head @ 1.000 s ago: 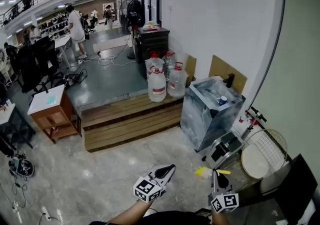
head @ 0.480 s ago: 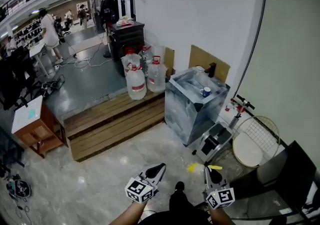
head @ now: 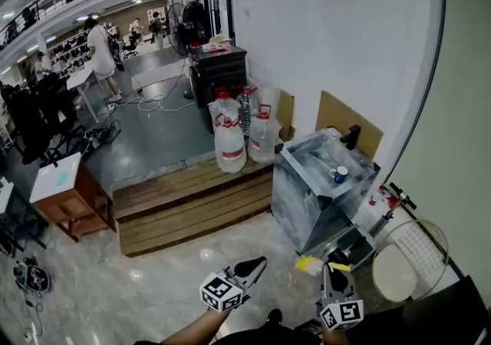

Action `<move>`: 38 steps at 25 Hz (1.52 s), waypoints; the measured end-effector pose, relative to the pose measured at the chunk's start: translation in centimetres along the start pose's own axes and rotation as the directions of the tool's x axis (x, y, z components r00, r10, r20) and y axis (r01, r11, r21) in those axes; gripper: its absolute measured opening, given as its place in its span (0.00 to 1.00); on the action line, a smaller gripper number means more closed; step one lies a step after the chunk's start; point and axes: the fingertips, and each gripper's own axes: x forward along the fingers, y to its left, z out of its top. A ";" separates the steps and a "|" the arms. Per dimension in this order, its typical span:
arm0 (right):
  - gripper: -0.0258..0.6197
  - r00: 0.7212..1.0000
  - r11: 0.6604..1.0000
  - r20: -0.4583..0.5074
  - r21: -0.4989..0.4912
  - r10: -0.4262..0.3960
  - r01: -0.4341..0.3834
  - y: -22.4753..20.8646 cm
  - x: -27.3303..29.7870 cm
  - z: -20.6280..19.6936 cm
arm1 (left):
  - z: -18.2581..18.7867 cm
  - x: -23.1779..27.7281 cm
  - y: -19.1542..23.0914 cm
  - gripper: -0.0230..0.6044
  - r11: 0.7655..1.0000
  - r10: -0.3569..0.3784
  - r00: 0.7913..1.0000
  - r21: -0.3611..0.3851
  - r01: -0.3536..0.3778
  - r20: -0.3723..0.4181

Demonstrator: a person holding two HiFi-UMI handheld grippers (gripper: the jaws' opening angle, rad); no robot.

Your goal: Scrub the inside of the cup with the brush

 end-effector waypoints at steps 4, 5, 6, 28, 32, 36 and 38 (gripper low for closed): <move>0.11 0.999 0.999 0.016 -0.005 0.049 -0.049 -3.0 6.2 0.5 | 2.5 3.5 3.4 0.06 0.997 0.044 0.999 0.056 -0.045 0.028; 0.11 0.998 0.998 0.022 -0.013 0.054 -0.054 -3.7 7.4 0.7 | 2.7 4.3 4.2 0.06 0.997 0.051 0.998 0.063 -0.052 0.028; 0.11 0.998 0.998 0.030 -0.020 0.059 -0.058 -4.4 8.5 0.9 | 2.8 5.1 4.9 0.06 0.996 0.056 0.998 0.066 -0.058 0.026; 0.11 0.999 0.998 0.006 -0.027 -0.047 0.047 -15.9 26.7 -2.9 | 3.0 23.3 21.5 0.06 0.996 -0.048 0.999 0.070 0.048 0.002; 0.11 0.993 0.992 0.001 -0.041 -0.122 0.122 -18.3 30.6 -2.1 | 4.9 27.4 25.6 0.06 0.991 -0.111 0.994 0.075 0.112 -0.015; 0.11 0.984 0.982 0.010 -0.062 -0.180 0.180 -20.5 35.1 -1.7 | 6.4 31.6 30.4 0.06 0.983 -0.155 0.988 0.101 0.154 -0.005; 0.11 0.978 0.975 0.010 -0.073 -0.210 0.210 -21.5 36.7 -1.6 | 7.2 33.7 32.4 0.06 0.979 -0.175 0.985 0.110 0.174 0.003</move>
